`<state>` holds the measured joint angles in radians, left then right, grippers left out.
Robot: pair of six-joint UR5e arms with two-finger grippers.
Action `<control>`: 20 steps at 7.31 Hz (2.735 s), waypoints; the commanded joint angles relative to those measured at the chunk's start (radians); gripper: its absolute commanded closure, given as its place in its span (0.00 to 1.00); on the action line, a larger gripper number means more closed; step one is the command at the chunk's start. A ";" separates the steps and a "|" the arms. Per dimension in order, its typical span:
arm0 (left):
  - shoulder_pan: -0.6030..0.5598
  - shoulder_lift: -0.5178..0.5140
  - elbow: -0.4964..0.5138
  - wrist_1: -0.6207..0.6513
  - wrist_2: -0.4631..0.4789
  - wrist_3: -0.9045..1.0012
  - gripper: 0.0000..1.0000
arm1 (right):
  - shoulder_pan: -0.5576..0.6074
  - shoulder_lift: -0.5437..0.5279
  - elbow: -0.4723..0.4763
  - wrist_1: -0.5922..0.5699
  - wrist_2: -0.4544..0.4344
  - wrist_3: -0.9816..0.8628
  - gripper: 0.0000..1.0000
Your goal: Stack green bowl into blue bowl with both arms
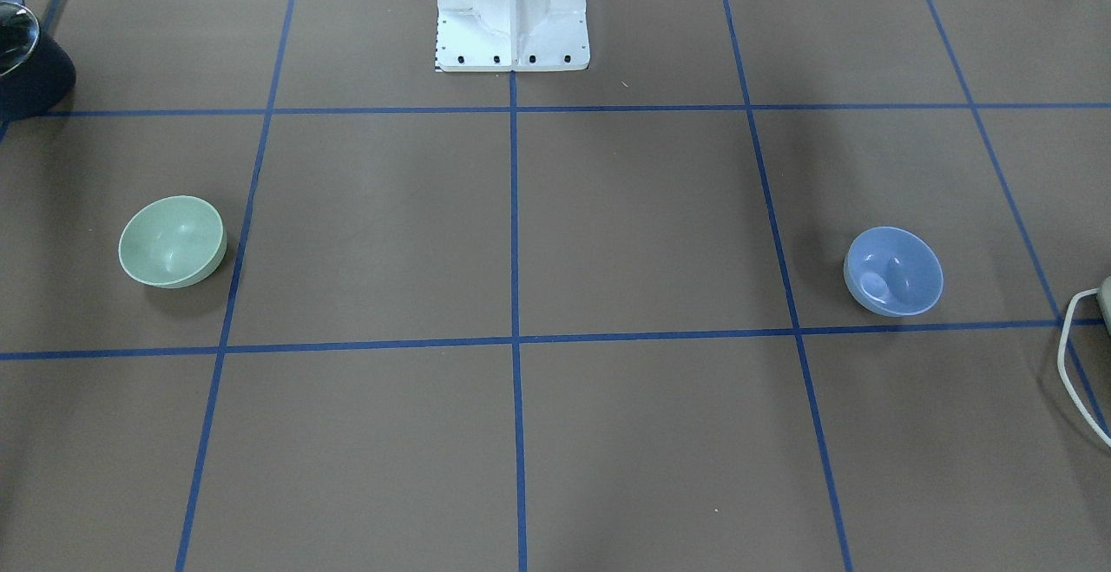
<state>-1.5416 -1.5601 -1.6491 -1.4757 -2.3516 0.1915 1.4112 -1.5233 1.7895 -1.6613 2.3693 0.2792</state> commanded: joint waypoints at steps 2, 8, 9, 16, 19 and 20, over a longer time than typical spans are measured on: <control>0.001 -0.005 -0.003 0.002 0.003 -0.004 0.01 | 0.000 -0.001 0.008 -0.002 -0.008 0.000 0.00; 0.236 -0.064 -0.104 -0.139 -0.003 -0.539 0.01 | -0.093 0.093 0.004 -0.002 -0.082 0.011 0.00; 0.292 -0.074 -0.092 -0.184 -0.002 -0.614 0.01 | -0.113 0.092 0.013 0.005 -0.081 0.012 0.00; 0.399 -0.189 0.124 -0.409 -0.002 -0.728 0.03 | -0.273 0.057 -0.154 0.500 -0.029 0.159 0.11; 0.406 -0.189 0.201 -0.526 -0.002 -0.762 0.03 | -0.297 0.051 -0.165 0.506 -0.028 0.164 0.14; 0.406 -0.189 0.201 -0.526 -0.002 -0.764 0.04 | -0.308 0.046 -0.160 0.506 -0.025 0.166 0.14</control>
<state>-1.1375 -1.7492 -1.4552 -1.9901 -2.3531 -0.5661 1.1174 -1.4728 1.6272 -1.1574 2.3412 0.4430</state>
